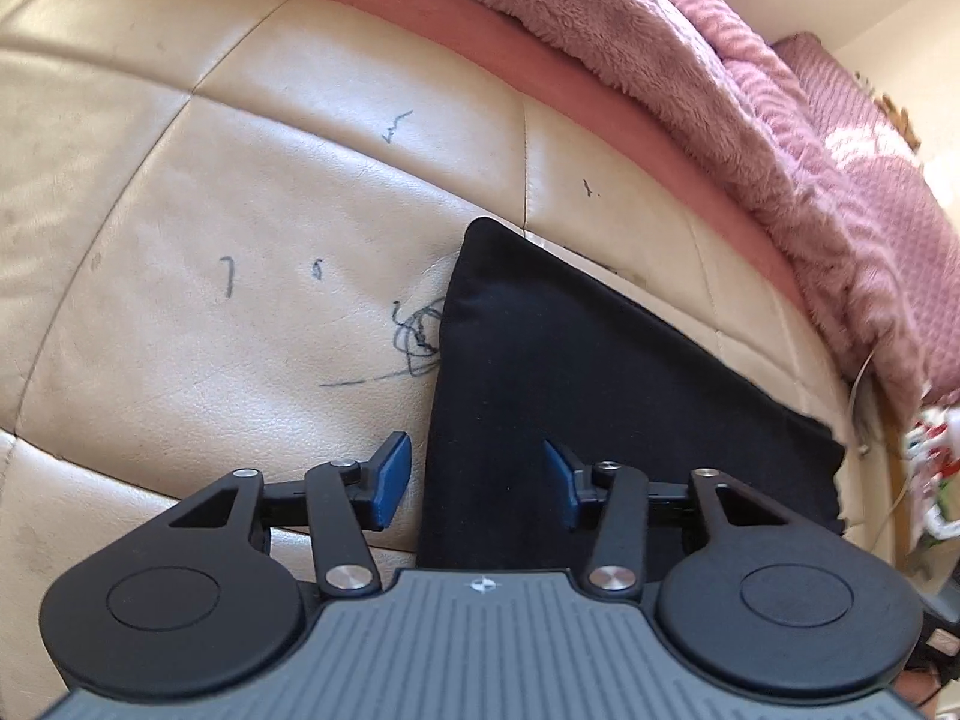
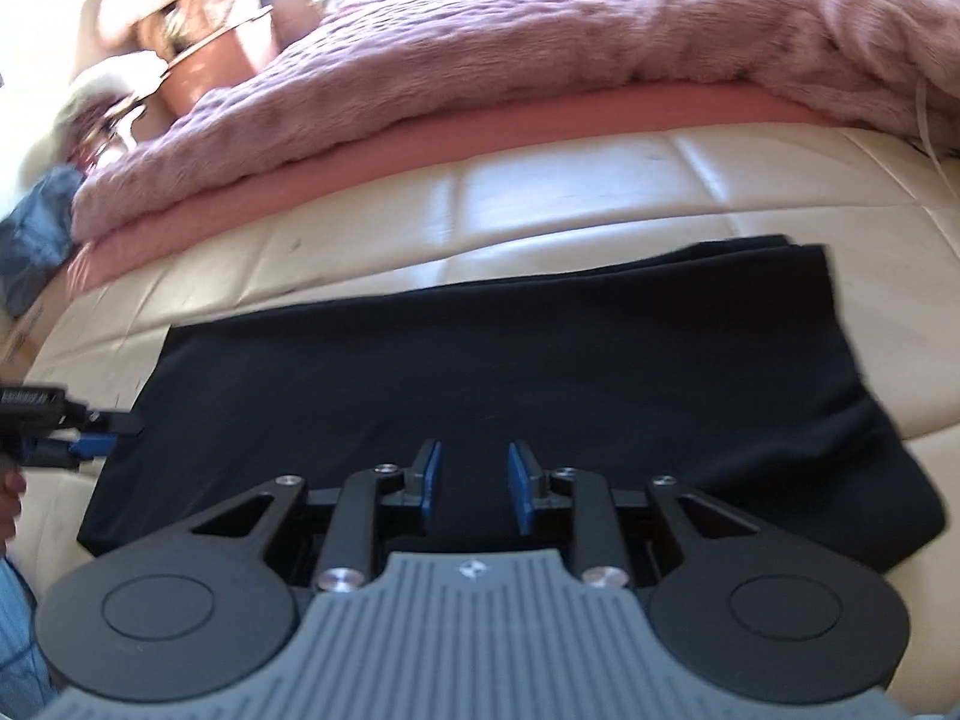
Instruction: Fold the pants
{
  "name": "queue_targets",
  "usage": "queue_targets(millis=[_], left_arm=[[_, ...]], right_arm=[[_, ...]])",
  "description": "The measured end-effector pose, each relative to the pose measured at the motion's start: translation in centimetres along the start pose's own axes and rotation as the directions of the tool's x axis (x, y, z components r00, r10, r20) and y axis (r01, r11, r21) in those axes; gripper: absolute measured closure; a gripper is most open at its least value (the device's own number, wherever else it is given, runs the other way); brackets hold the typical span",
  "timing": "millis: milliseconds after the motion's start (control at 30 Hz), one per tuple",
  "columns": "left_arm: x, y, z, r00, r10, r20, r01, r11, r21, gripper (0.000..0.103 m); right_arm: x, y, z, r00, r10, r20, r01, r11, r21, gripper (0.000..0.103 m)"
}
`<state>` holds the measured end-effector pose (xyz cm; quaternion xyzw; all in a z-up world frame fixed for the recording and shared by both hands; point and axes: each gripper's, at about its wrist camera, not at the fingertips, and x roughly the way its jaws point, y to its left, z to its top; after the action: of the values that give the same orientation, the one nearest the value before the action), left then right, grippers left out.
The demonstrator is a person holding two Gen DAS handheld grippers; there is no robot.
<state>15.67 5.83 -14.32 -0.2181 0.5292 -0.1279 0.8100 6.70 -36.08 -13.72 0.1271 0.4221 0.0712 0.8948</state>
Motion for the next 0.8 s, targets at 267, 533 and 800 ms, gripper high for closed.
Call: queue_targets(millis=[267, 533, 800], left_arm=[[-0.2, -1.6, -0.3, 0.997, 0.076, 0.011, -0.076, 0.996, 0.052, 0.091], [-3.2, -0.7, 0.7, 0.994, 0.089, 0.056, -0.092, 0.994, 0.054, 0.093], [-9.1, 1.1, 4.2, 0.998, 0.005, 0.058, -0.006, 1.0, 0.027, 0.093]], right_arm=[[1.1, 4.8, -0.4, 0.999, 0.042, -0.018, -0.044, 0.99, -0.134, 0.082], [2.2, 6.7, 0.9, 0.998, 0.054, -0.037, -0.06, 0.977, -0.202, 0.083], [5.4, 11.3, 4.9, 0.995, 0.091, -0.034, -0.097, 0.943, -0.318, 0.1]])
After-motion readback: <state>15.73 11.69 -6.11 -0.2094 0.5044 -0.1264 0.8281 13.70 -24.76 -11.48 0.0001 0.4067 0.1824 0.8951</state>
